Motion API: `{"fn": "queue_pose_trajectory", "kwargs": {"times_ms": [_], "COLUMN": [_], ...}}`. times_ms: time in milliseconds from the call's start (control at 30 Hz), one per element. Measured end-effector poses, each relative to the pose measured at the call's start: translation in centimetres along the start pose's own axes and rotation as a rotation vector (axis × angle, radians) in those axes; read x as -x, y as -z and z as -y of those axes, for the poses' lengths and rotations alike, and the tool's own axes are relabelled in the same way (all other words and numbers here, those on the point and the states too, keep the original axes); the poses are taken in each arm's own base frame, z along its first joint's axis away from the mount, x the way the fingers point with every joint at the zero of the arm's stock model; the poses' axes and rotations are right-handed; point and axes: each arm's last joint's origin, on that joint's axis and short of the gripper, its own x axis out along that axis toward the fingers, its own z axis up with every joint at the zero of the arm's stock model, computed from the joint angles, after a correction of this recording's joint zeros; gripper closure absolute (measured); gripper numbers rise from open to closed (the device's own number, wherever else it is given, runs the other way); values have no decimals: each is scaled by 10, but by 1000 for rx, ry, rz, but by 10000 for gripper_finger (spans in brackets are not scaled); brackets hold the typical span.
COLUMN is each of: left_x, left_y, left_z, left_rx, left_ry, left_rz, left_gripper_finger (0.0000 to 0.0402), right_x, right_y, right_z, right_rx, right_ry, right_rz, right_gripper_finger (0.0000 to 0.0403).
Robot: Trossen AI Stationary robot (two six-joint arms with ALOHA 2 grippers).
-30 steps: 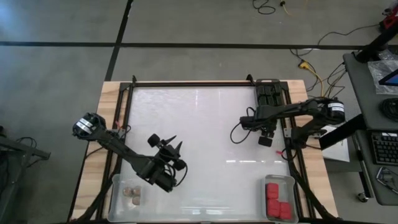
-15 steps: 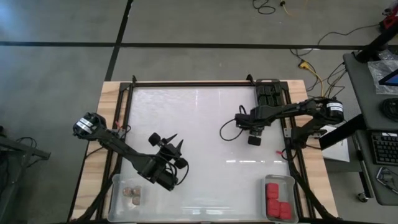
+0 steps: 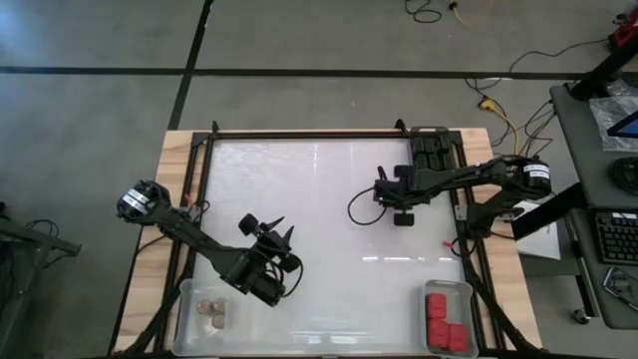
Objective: Sort spices by type
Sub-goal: Put the brown seasoning bottle into the transparent bin
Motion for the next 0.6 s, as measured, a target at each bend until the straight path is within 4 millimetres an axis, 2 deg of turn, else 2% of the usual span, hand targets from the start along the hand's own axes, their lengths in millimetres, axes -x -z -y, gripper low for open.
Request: {"fn": "queue_pose_trajectory", "kwargs": {"times_ms": [300, 400, 500, 600], "left_x": [-2, -3, -3, -5], "left_y": [5, 9, 13, 17], "left_z": [19, 32, 45, 49], "left_rx": [-129, -212, -234, -221], "left_ry": [194, 412, 660, 753], "left_rz": [-108, -168, -137, -72], "left_gripper_finger": [251, 251, 251, 251], "right_x": [7, 11, 15, 16], "right_y": [-26, -36, -45, -52], "right_z": [-5, -4, -3, -3], "right_rx": [122, 81, 63, 45], "right_ry": [51, 56, 4, -7], "right_rz": [250, 368, 480, 553], "right_gripper_finger": [329, 327, 319, 311]}}
